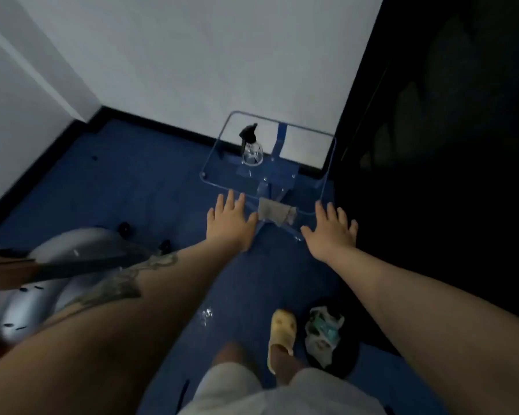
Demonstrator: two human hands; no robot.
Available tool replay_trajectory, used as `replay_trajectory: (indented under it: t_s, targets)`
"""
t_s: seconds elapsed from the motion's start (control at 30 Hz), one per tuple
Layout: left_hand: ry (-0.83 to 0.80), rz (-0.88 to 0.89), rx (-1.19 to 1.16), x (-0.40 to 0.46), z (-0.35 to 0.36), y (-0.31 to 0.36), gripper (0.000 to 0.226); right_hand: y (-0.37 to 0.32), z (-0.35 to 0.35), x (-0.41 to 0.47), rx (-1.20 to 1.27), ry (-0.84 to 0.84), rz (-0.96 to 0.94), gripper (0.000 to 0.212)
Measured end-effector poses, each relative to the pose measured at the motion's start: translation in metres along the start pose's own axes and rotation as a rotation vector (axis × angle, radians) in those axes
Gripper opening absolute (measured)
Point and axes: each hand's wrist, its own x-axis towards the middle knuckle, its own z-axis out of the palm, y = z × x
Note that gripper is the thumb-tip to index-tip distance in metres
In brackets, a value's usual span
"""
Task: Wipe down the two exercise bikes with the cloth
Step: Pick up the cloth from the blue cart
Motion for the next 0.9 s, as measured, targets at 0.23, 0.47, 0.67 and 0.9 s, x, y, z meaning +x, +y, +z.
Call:
replay_trajectory:
  t_s: [0.23,0.47,0.67,0.9]
  targets:
    - [-0.111,0.061,0.088,0.086,0.026,-0.011,0.063,-0.026,0.030,0.075,-0.025,-0.065,0.018,0.067]
    - [-0.236,0.162,0.121,0.140,0.072,-0.016,0.061,-0.039,0.068,0.132,0.038,-0.102,0.034,0.064]
    - [-0.212,0.236,0.142,0.166,0.085,-0.028,0.061,-0.054,0.087,0.165,0.146,0.015,-0.008,0.042]
    - [-0.194,0.220,0.047,0.160,0.085,-0.033,0.058,-0.060,0.079,0.162,0.186,0.068,0.122,0.022]
